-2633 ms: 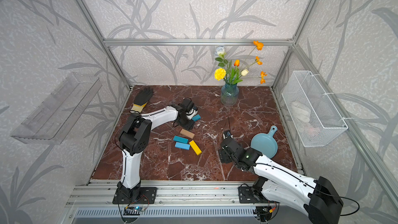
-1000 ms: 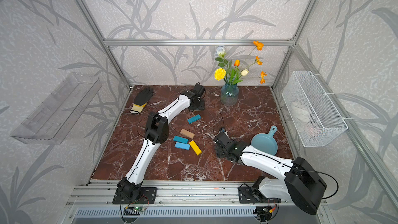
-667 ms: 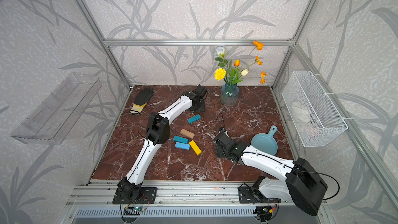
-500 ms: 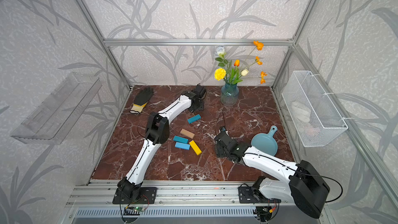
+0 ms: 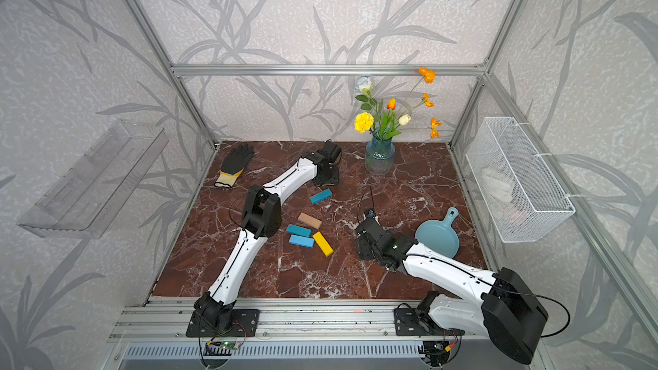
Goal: Assemble a giraffe with building blocks
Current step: Place the building block at the center of the board.
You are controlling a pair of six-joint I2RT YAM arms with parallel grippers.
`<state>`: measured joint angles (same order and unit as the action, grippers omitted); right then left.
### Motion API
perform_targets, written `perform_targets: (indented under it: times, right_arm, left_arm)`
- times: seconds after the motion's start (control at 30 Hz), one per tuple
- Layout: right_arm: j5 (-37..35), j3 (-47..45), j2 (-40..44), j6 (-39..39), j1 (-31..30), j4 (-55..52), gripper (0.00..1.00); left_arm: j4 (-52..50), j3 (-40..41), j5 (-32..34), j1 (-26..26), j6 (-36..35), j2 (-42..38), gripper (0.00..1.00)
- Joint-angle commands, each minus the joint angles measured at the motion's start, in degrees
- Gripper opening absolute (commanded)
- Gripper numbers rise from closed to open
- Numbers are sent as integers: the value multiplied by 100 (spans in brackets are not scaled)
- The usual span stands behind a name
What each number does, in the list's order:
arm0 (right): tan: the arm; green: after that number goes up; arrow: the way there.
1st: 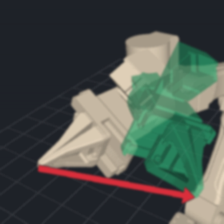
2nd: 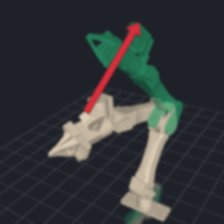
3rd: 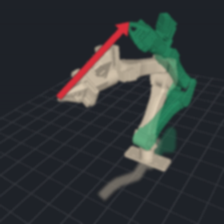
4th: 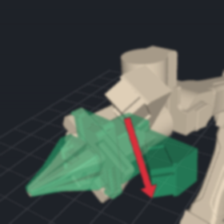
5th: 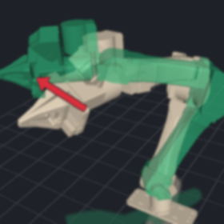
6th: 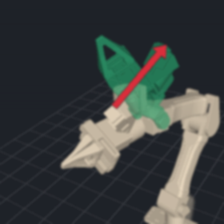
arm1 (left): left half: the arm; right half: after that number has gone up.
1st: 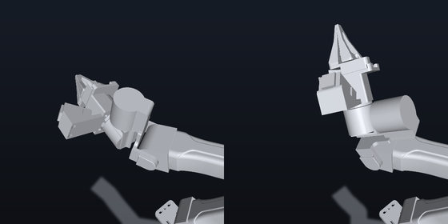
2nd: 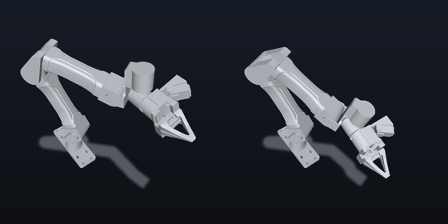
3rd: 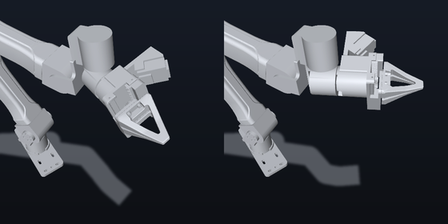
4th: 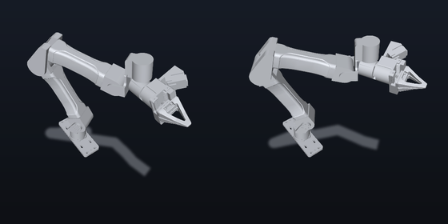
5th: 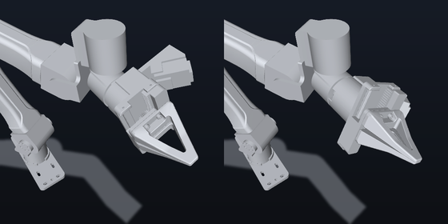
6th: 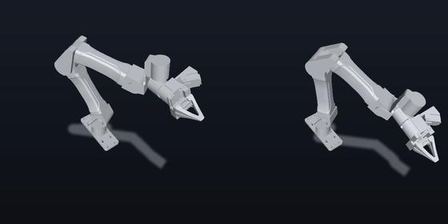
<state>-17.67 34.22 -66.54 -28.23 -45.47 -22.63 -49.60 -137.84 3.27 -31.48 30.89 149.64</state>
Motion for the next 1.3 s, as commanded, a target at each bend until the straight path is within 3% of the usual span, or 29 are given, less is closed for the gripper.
perform_targets:
  times: [0.0,0.73,0.83,1.27]
  right_arm:
    - [-14,-77,133,-95,21,-138,85]
    - [12,-223,307,-157,21,-177,85]
    - [9,-231,309,-165,21,-170,85]
    - [8,-284,475,-192,19,-286,85]
  left_arm:
    - [15,-151,-246,-26,59,129,47]
    - [101,-120,-357,-113,48,126,66]
    - [102,-105,-397,-128,37,123,75]
    - [190,106,-374,-132,119,-99,76]
